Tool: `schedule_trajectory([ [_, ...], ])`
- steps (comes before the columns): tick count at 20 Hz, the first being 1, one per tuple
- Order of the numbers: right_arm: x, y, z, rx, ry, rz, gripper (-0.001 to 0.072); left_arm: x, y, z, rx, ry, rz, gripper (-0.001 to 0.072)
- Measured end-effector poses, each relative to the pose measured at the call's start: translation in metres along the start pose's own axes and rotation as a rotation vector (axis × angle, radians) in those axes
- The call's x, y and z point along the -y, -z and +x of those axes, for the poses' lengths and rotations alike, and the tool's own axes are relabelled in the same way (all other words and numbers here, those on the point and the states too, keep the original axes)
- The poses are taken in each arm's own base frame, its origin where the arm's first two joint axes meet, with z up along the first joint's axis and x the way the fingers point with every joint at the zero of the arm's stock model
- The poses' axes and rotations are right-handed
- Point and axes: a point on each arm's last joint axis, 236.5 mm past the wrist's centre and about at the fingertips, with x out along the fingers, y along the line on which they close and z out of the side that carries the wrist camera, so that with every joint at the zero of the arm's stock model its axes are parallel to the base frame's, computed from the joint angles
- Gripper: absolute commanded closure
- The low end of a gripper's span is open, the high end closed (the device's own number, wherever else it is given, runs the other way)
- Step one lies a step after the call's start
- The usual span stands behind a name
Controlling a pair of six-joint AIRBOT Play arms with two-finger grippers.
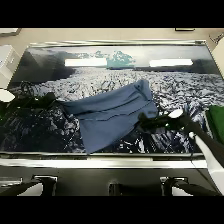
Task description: Fold the clothes and pants, and hang the long-sleeved shirts on hangers.
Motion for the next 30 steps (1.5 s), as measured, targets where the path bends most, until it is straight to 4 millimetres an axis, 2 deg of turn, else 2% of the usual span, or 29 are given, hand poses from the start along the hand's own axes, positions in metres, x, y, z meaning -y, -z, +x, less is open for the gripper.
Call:
schedule_trajectory([
  [2,-0.006,-0.056,-0.04,0.135,-0.021,0.005,0.0679,-0.006,0.002,0.0,-0.01,-0.02,0.008,0.0688],
  [4,0.001,-0.108,-0.091,0.28,-0.032,0.034,0.0679,-0.011,0.009,0.001,-0.04,-0.039,0.016,0.0688],
  [6,0.02,-0.128,-0.122,0.333,-0.007,0.054,0.0677,-0.012,0.022,0.005,-0.087,-0.048,0.022,0.0688],
  [7,0.03,-0.13,-0.13,0.328,0.019,0.056,0.0652,-0.012,0.032,0.009,-0.116,-0.053,0.03,0.0688],
  [8,0.04,-0.127,-0.133,0.307,0.048,0.053,0.0449,-0.012,0.042,0.014,-0.145,-0.058,0.038,0.0688],
  [9,0.049,-0.12,-0.132,0.27,0.08,0.048,0.0178,-0.01,0.052,0.019,-0.171,-0.06,0.047,0.0688],
  [10,0.057,-0.109,-0.128,0.218,0.108,0.044,0.0093,-0.009,0.062,0.024,-0.195,-0.062,0.056,0.0687],
  [12,0.072,-0.074,-0.11,0.077,0.16,0.029,0.0093,-0.007,0.074,0.031,-0.222,-0.065,0.072,0.0688],
  [15,0.082,-0.005,-0.067,-0.152,0.191,-0.002,0.008,-0.005,0.08,0.036,-0.225,-0.065,0.082,0.0688],
  [18,0.071,0.047,-0.025,-0.275,0.163,-0.05,0.0081,-0.004,0.082,0.037,-0.229,-0.065,0.084,0.0688],
  [20,0.055,0.067,-0.006,-0.304,0.129,-0.071,0.0082,-0.003,0.083,0.037,-0.232,-0.062,0.082,0.0688],
  [21,0.047,0.072,0.003,-0.302,0.11,-0.078,0.0105,-0.003,0.084,0.037,-0.234,-0.062,0.082,0.0688],
  [22,0.039,0.076,0.012,-0.296,0.096,-0.086,0.0208,-0.003,0.085,0.037,-0.237,-0.062,0.082,0.0688],
  [23,0.033,0.079,0.02,-0.285,0.089,-0.097,0.0392,-0.003,0.085,0.037,-0.237,-0.061,0.082,0.0688],
  [24,0.029,0.083,0.028,-0.273,0.093,-0.113,0.0676,-0.002,0.085,0.037,-0.236,-0.058,0.086,0.0688],
  [27,0.009,0.087,0.041,-0.248,0.072,-0.138,0.0682,0.011,0.074,0.029,-0.191,-0.026,0.14,0.0689],
  [29,-0.012,0.07,0.034,-0.19,0.059,-0.204,0.0682,0.035,0.049,0.01,-0.099,0.015,0.219,0.069],
  [30,-0.027,0.056,0.021,-0.153,0.054,-0.264,0.0682,0.053,0.031,-0.006,-0.026,0.042,0.269,0.0689],
])
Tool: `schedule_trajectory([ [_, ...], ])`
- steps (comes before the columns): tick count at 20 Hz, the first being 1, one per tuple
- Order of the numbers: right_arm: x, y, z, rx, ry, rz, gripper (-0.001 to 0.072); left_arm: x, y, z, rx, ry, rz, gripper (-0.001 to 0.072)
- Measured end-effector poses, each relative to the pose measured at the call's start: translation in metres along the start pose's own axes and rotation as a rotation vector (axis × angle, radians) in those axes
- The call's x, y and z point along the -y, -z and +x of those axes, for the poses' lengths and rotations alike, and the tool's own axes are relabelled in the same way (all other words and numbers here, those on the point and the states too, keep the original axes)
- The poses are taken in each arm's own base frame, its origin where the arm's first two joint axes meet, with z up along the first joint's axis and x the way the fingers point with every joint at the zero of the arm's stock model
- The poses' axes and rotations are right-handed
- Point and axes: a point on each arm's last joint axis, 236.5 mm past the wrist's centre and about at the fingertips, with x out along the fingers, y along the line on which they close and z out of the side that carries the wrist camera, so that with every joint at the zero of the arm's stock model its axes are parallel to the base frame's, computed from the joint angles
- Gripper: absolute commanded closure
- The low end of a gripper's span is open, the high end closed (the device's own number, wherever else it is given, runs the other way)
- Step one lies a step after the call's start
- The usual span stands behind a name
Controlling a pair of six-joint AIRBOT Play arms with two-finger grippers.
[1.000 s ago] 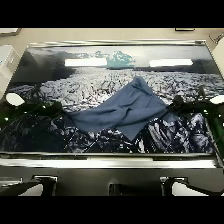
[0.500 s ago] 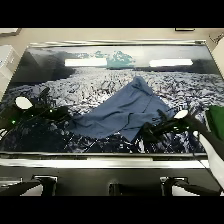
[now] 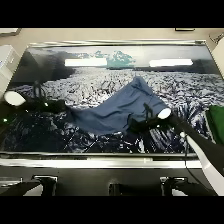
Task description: Fold the clothes and pants, and hang the long-sleeved shirts on hangers.
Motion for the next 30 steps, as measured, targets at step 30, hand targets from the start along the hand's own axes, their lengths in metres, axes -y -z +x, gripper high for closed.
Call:
schedule_trajectory([
  [30,-0.044,-0.189,-0.273,0.543,0.321,-0.269,0.0679,0.039,-0.173,-0.095,0.577,-0.081,0.158,0.0688],
])
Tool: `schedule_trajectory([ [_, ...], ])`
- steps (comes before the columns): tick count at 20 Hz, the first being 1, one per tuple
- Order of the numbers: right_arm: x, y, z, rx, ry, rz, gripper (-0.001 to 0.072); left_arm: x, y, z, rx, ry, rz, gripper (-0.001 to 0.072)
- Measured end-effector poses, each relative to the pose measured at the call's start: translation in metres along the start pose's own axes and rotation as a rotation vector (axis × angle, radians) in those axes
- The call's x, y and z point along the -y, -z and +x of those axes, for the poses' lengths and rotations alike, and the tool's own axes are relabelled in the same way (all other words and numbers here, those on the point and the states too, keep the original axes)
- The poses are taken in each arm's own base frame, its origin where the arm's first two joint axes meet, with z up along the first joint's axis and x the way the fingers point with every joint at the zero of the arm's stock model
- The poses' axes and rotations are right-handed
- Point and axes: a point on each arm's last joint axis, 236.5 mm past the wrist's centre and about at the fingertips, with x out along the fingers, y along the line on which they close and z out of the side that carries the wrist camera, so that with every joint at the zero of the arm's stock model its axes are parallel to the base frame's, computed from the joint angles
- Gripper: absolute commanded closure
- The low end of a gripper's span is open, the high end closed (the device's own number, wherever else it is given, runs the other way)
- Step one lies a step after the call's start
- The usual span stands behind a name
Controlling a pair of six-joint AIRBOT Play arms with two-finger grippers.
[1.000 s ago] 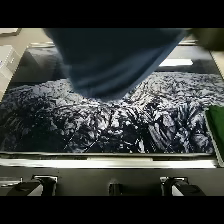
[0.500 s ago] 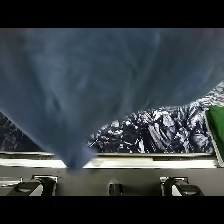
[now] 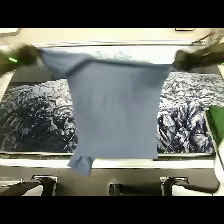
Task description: Fold the clothes and pants, and hang the long-sleeved shirts on hangers.
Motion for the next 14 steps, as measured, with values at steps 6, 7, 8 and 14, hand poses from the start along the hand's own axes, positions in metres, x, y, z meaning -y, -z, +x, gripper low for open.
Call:
schedule_trajectory([
  [6,0.001,0.072,0.122,-0.366,-0.102,0.257,0.0282,-0.011,0.143,0.086,-0.424,0.028,-0.174,0.0253],
  [7,0.0,0.075,0.127,-0.382,-0.109,0.274,0.0004,-0.01,0.159,0.089,-0.477,0.032,-0.191,-0.0009],
  [8,0.002,0.076,0.128,-0.387,-0.11,0.279,0.0019,-0.011,0.169,0.088,-0.521,0.033,-0.208,-0.0012],
  [14,0.112,0.11,0.058,-0.523,0.145,0.265,0.0065,-0.097,0.213,0.01,-0.884,-0.161,-0.173,-0.0009],
])
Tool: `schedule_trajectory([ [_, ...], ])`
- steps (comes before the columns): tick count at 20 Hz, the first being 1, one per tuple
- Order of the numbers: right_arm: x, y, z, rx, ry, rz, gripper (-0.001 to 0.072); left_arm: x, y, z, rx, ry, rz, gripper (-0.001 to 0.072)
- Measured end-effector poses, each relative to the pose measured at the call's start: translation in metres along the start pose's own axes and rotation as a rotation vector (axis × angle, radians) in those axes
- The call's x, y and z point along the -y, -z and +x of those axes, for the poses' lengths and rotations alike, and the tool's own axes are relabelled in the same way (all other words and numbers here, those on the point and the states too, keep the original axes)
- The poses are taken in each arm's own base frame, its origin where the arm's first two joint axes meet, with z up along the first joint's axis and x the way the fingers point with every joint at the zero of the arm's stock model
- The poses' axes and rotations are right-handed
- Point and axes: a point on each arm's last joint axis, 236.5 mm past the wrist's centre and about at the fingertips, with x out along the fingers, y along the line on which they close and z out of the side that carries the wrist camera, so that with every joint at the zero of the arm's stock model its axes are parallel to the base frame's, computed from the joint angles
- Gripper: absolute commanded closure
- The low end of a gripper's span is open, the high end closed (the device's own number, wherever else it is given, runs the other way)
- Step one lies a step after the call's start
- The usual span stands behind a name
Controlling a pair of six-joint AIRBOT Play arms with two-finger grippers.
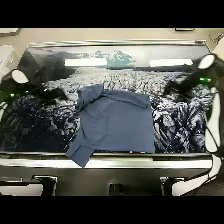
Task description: Fold the clothes and pants, and hang the long-sleeved shirts on hangers.
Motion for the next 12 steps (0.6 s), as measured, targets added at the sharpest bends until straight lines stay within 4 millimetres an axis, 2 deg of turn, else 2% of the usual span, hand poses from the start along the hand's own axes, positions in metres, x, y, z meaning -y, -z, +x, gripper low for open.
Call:
schedule_trajectory([
  [2,0.04,0.028,-0.014,-0.049,0.056,0.069,0.0065,-0.034,0.042,-0.002,-0.122,-0.058,-0.044,-0.0007],
  [3,0.054,0.041,-0.014,-0.059,0.07,0.091,0.0065,-0.045,0.068,0.0,-0.173,-0.072,-0.055,-0.0007],
  [6,0.075,0.092,0.005,-0.13,0.074,0.122,0.0058,-0.063,0.147,0.026,-0.29,-0.068,-0.077,-0.0007],
  [8,0.068,0.127,0.029,-0.191,0.01,0.121,0.0058,-0.058,0.192,0.049,-0.341,-0.008,-0.103,-0.0007],
  [9,0.063,0.142,0.041,-0.216,-0.029,0.125,0.0058,-0.054,0.207,0.059,-0.353,0.029,-0.116,-0.0007],
  [10,0.057,0.155,0.052,-0.24,-0.064,0.133,0.0058,-0.047,0.22,0.068,-0.359,0.072,-0.128,-0.0006],
  [12,0.046,0.174,0.067,-0.279,-0.128,0.149,0.0058,-0.033,0.232,0.079,-0.35,0.147,-0.149,-0.0005],
])
